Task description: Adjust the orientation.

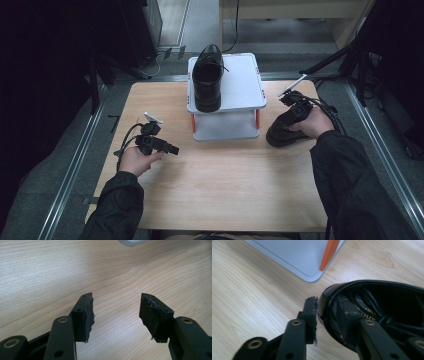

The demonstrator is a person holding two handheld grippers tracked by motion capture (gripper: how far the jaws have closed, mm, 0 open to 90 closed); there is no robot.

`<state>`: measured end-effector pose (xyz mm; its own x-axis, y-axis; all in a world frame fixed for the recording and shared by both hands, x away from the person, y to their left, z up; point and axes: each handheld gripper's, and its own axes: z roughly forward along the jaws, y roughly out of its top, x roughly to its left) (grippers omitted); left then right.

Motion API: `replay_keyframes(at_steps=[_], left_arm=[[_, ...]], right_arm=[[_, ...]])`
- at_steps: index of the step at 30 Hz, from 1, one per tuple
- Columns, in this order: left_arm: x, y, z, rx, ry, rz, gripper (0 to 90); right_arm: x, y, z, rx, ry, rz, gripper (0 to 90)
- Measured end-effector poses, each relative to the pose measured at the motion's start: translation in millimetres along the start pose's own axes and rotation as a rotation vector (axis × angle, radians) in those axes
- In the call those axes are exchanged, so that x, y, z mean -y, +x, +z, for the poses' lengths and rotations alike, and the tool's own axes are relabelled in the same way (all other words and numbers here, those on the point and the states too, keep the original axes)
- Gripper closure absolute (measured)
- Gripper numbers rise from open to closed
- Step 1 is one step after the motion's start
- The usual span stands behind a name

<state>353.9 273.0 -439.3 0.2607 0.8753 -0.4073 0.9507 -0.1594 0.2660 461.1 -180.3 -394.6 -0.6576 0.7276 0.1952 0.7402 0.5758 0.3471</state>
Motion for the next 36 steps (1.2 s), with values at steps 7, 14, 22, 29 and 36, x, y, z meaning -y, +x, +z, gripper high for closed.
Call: replay_keyframes(at_steps=[7,14,22,29,36], left_arm=[[0.0,0.8,0.5,-0.005,0.001,-0.002,44.5],[-0.1,0.7,1.4,-0.005,-0.001,-0.005,44.5],[-0.5,0.5,1.9,-0.006,0.005,-0.004,44.4],[-1.1,0.2,-2.1,-0.008,-0.034,-0.010,44.9],[-1.8,-1.2,0.5,-0.011,-0.022,-0.005,44.9]], right_arm=[[-0.8,2.0,2.4,-0.001,0.033,0.013,81.4],[9.0,-1.4,-12.8,-0.044,0.073,-0.054,82.4],[38.7,-0.1,-31.2,-0.050,0.106,-0.136,82.4],[67.2,-7.2,-36.5,-0.101,0.118,-0.195,83.3],[78.0,-9.9,-35.6,-0.115,0.125,-0.184,82.9]])
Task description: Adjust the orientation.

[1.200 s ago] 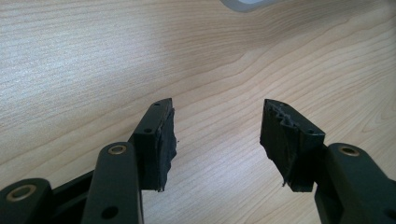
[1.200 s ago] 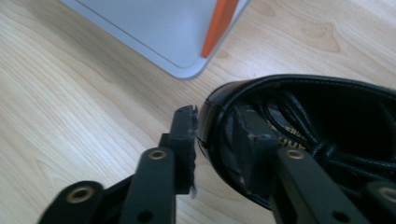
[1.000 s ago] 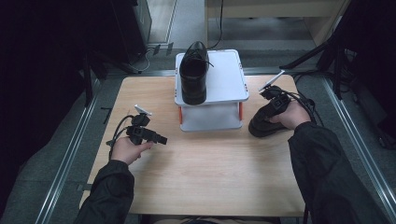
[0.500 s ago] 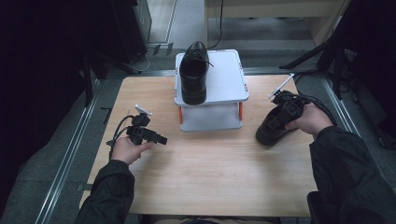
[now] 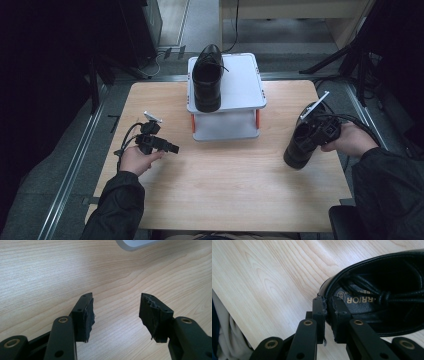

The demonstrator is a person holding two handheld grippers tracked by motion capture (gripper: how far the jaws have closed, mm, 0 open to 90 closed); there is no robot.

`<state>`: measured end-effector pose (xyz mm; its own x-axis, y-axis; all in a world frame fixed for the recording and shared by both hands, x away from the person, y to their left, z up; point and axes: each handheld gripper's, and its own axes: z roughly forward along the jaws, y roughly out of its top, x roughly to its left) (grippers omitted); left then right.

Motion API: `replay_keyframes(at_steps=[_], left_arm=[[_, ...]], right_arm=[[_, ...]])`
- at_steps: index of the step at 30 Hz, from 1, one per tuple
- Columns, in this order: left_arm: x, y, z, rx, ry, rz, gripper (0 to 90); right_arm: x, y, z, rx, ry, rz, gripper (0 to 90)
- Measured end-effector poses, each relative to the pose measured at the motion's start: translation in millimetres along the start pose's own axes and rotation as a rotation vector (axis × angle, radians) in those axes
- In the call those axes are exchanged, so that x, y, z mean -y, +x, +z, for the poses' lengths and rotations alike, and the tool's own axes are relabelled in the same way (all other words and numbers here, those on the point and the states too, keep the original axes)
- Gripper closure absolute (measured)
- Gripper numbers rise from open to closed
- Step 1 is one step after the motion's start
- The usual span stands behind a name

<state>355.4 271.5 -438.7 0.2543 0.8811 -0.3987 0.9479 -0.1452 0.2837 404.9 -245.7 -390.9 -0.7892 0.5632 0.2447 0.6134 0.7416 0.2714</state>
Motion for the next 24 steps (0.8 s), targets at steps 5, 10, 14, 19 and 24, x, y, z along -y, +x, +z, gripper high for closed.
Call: replay_keyframes(at_steps=[5,10,14,19,24], left_arm=[[-0.2,0.2,1.3,-0.001,0.010,0.002,44.9],[-0.5,0.0,1.9,-0.003,0.016,0.005,44.8],[-0.3,-0.4,2.5,-0.003,0.021,0.008,44.8],[-0.8,-0.2,3.7,-0.002,0.026,0.005,44.9],[-1.8,-0.8,3.5,0.003,0.025,0.009,44.9]], right_arm=[[0.0,-0.7,-3.1,0.001,-0.016,0.025,78.6],[-4.0,-5.9,-17.8,0.052,-0.071,0.076,75.3],[-5.4,-15.2,-23.6,0.081,-0.098,0.151,73.6],[2.3,-27.0,-29.3,0.164,-0.110,0.268,69.1],[10.3,-35.8,-27.1,0.200,-0.104,0.415,63.0]])
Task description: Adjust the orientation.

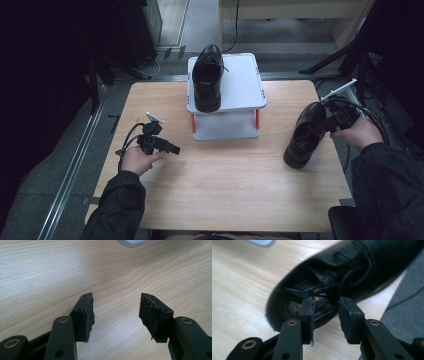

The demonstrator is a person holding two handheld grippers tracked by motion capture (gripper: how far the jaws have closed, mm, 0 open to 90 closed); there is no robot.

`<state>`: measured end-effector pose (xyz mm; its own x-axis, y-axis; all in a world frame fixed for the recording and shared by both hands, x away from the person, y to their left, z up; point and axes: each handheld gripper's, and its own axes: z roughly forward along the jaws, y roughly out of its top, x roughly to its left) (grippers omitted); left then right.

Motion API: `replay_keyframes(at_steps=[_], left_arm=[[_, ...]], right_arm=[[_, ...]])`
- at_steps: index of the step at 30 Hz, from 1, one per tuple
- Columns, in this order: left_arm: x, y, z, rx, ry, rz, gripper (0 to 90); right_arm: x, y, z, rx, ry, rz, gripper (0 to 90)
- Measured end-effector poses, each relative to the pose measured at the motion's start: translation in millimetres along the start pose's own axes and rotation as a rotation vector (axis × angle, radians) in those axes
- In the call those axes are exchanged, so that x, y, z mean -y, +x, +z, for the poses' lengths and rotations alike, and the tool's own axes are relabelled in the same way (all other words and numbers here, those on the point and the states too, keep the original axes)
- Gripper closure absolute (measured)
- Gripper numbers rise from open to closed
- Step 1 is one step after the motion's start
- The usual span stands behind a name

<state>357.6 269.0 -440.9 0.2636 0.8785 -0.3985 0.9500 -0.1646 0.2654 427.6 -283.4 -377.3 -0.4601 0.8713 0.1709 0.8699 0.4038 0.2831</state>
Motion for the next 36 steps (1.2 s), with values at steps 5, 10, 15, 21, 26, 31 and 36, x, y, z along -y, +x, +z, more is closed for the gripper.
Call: replay_keyframes(at_steps=[5,10,15,21,26,31,36], left_arm=[[-1.1,-0.6,1.2,0.001,0.000,0.005,44.8],[-1.9,0.0,2.0,0.002,0.008,0.009,44.9],[-1.8,-0.3,1.9,0.000,0.005,0.009,44.9],[-1.6,-1.0,2.6,-0.003,0.004,0.006,44.9],[-2.1,-1.0,2.4,-0.001,0.008,0.004,44.9],[-2.1,-1.3,3.2,-0.006,0.011,0.012,44.9],[-2.2,-1.5,3.3,-0.005,0.009,0.009,45.0]], right_arm=[[5.5,-3.0,15.8,0.053,0.024,0.109,59.1],[10.2,-6.9,32.2,0.053,0.045,0.201,58.6],[11.8,-12.3,44.3,0.049,0.046,0.281,57.7],[14.3,-16.4,55.7,0.017,0.068,0.398,57.7],[14.4,-16.7,58.8,0.019,0.069,0.409,60.6],[13.5,-16.9,58.2,0.022,0.075,0.387,65.9],[11.2,-14.5,57.8,0.055,0.092,0.328,72.9]])
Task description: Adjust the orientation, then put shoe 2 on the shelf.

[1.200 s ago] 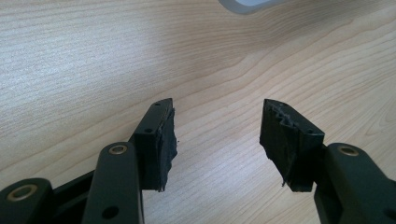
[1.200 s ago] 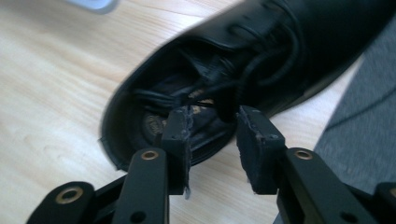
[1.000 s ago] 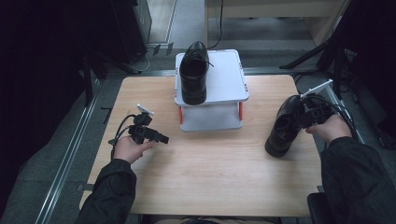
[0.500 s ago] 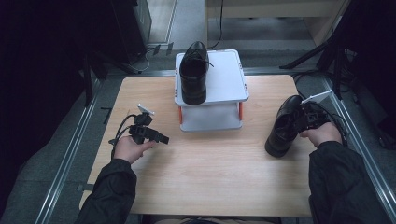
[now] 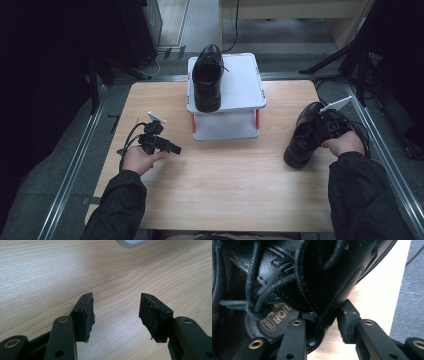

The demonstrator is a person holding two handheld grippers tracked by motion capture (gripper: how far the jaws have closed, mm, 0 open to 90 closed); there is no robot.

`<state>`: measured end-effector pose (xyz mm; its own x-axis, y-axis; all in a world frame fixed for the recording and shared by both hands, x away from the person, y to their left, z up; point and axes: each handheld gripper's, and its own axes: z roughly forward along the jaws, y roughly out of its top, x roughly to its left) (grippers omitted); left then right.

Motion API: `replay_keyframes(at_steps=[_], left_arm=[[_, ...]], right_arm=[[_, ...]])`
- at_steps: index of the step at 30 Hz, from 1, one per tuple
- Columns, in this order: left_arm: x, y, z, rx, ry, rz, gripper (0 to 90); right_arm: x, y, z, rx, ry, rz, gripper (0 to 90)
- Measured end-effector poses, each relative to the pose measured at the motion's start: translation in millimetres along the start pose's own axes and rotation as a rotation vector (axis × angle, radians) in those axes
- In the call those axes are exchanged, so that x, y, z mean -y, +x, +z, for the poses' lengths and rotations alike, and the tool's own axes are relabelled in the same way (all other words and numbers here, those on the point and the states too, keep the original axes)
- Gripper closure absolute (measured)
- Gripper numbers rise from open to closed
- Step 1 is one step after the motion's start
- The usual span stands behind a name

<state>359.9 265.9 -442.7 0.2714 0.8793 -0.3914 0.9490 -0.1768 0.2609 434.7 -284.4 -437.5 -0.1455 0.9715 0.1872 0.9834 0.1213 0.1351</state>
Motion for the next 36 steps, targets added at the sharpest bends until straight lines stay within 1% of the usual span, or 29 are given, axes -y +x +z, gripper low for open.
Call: replay_keyframes(at_steps=[3,4,5,6,7,8,10,12,13,15,16,19,22,27,29,30,32,33,36], left_arm=[[-0.1,-0.3,0.5,0.000,0.001,0.002,45.1],[-0.1,-0.4,0.5,0.000,0.002,0.002,45.1],[-0.1,-0.4,0.5,-0.001,0.002,0.002,45.1],[-0.1,-0.2,0.5,-0.001,0.001,0.002,45.2],[-0.3,0.1,0.6,-0.001,0.001,0.000,45.2],[-0.4,0.3,0.7,-0.002,0.003,0.000,45.2],[-0.4,0.3,0.7,-0.001,0.004,0.000,45.2],[0.0,-0.1,0.4,-0.001,0.002,0.000,45.2],[0.2,0.4,0.1,0.000,0.004,0.004,45.2],[0.6,1.2,0.3,-0.003,0.010,0.002,45.3],[0.8,1.5,0.3,-0.003,0.010,0.002,45.2],[1.1,1.6,0.0,-0.003,0.005,0.002,45.3],[1.4,1.7,-0.4,-0.001,-0.001,0.000,45.3],[1.3,1.3,0.0,-0.002,0.003,0.002,45.4],[1.4,0.9,0.1,-0.002,0.004,0.004,45.4],[1.3,1.2,0.0,-0.001,0.003,0.004,45.4],[0.9,2.1,0.0,0.001,0.005,-0.002,45.3],[0.8,2.5,0.2,0.001,0.007,-0.004,45.4],[0.8,2.5,1.1,-0.002,0.008,-0.006,45.4]], right_arm=[[-0.7,0.4,-0.9,0.020,0.004,-0.027,77.5],[-0.9,-0.4,-1.4,0.028,-0.015,-0.044,80.5],[-0.7,-1.7,-2.1,0.027,-0.031,-0.038,83.3],[-0.6,-3.0,-2.2,0.004,-0.038,-0.030,85.3],[-0.5,-2.7,-1.3,-0.013,-0.045,-0.051,86.0],[-0.4,-0.7,-0.8,-0.021,-0.045,-0.082,86.3],[-1.9,5.5,0.6,-0.029,-0.043,-0.106,86.3],[-3.5,11.5,1.5,-0.011,-0.046,-0.126,86.4],[-4.3,12.1,1.2,-0.011,-0.039,-0.121,86.4],[-4.8,10.5,0.9,-0.039,-0.029,-0.104,86.4],[-4.6,10.4,1.0,-0.049,-0.021,-0.086,86.5],[-4.5,11.0,1.0,-0.061,-0.020,-0.080,86.5],[-4.7,11.2,0.9,-0.075,-0.015,-0.063,86.5],[-7.1,13.1,-1.0,-0.108,-0.003,-0.036,86.6],[-9.7,13.6,-3.6,-0.116,0.010,-0.023,86.6],[-10.9,13.8,-5.5,-0.118,0.015,-0.007,86.7],[-12.9,13.6,-8.9,-0.122,0.021,0.009,86.6],[-13.9,13.4,-11.4,-0.126,0.020,0.023,86.6],[-18.2,12.2,-19.6,-0.128,0.004,0.038,86.6]])
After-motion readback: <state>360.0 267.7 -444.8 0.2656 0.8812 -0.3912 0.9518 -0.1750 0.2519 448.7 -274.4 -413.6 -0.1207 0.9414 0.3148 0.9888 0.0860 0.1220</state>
